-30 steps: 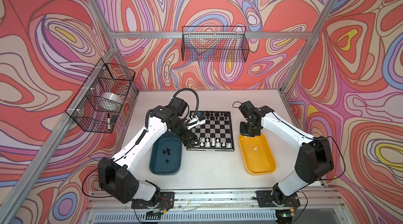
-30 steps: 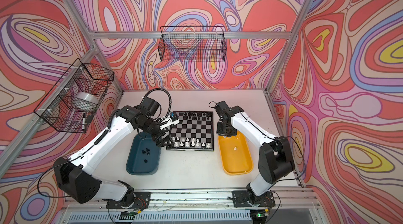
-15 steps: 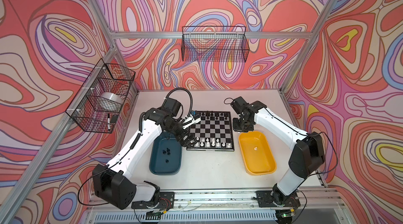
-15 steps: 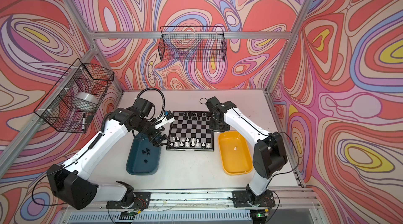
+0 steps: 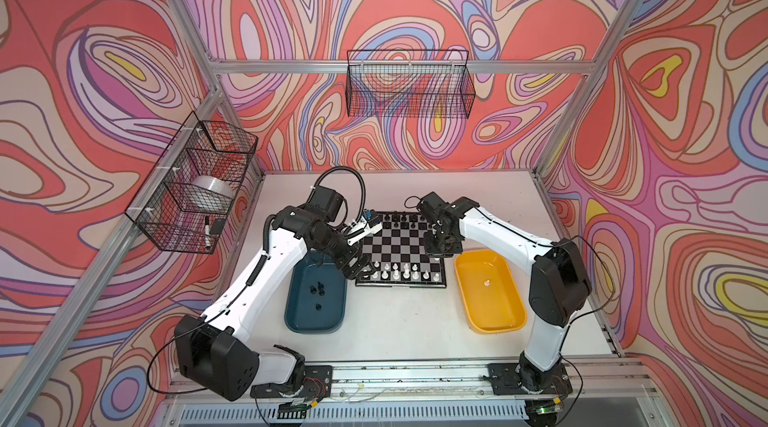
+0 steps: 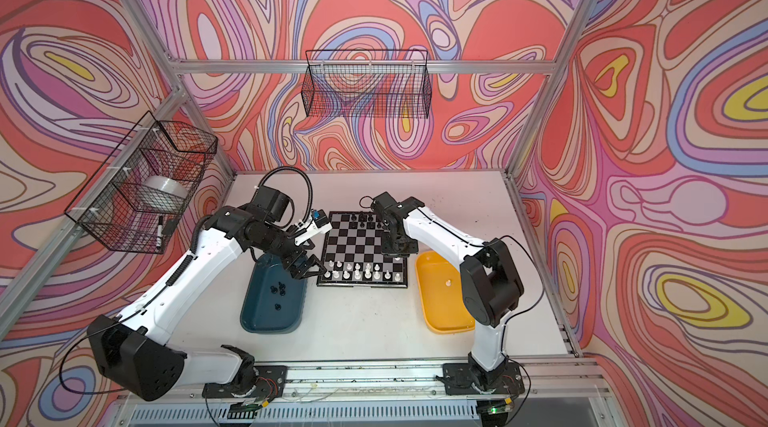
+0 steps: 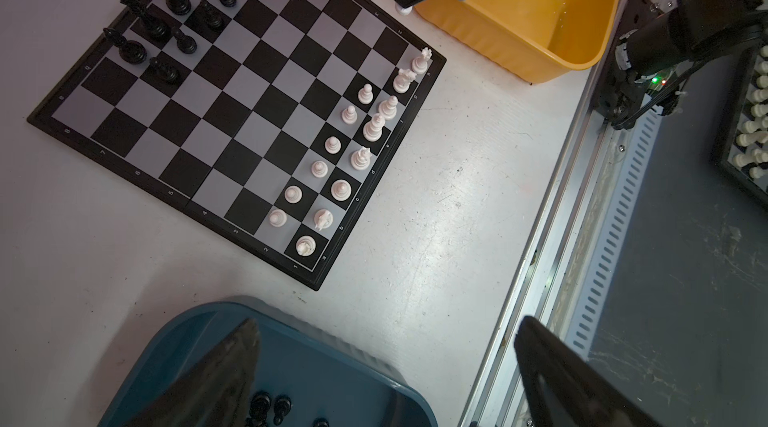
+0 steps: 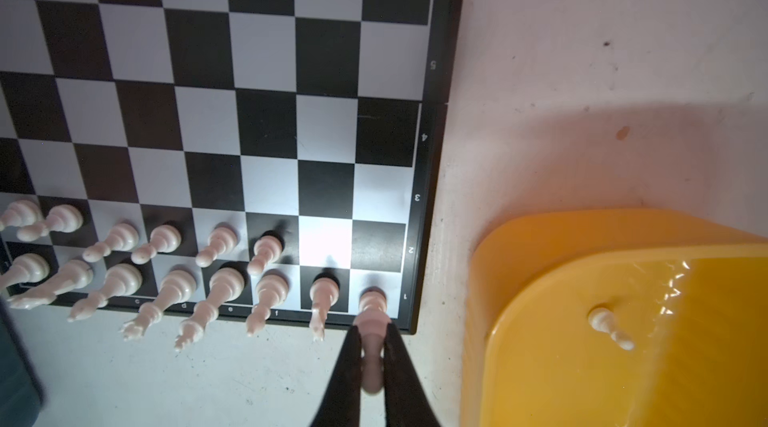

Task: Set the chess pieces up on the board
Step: 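Carry the white pawn with the right gripper over the board's nearest row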

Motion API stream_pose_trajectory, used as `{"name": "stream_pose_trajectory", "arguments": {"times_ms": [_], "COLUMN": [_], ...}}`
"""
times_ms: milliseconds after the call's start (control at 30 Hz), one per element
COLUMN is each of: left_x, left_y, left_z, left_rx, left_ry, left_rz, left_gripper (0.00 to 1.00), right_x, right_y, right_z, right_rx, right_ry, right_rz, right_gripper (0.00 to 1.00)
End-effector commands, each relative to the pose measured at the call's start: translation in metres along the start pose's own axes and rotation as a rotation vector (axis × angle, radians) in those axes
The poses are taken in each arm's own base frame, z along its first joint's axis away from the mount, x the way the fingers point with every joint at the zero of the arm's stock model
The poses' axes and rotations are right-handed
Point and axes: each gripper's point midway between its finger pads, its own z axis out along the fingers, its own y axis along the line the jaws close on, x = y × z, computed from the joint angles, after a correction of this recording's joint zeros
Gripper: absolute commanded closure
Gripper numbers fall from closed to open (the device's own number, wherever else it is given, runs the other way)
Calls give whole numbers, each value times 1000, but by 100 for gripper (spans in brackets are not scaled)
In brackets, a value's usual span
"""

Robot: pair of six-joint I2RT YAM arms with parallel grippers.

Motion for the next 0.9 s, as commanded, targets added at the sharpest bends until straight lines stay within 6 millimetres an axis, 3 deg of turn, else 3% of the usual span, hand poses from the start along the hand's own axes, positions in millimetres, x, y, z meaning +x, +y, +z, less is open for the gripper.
{"name": "stream_pose_trajectory", "arguments": {"times_ms": [0,867], "left_x": [-1,2], "left_y": [-7,-3], "left_z": [-9,-19], "left_rx": [12,2], "left_ry": [-27,-61], "left_rz": [2,-27], "left_gripper": [4,4], "right_x": [-2,6], "right_y": [12,29], "right_z": [5,46], "right_rx": [-25,-44], "right_ry": [-3,57], "right_rz": [4,-13], "right_gripper": [89,89]}}
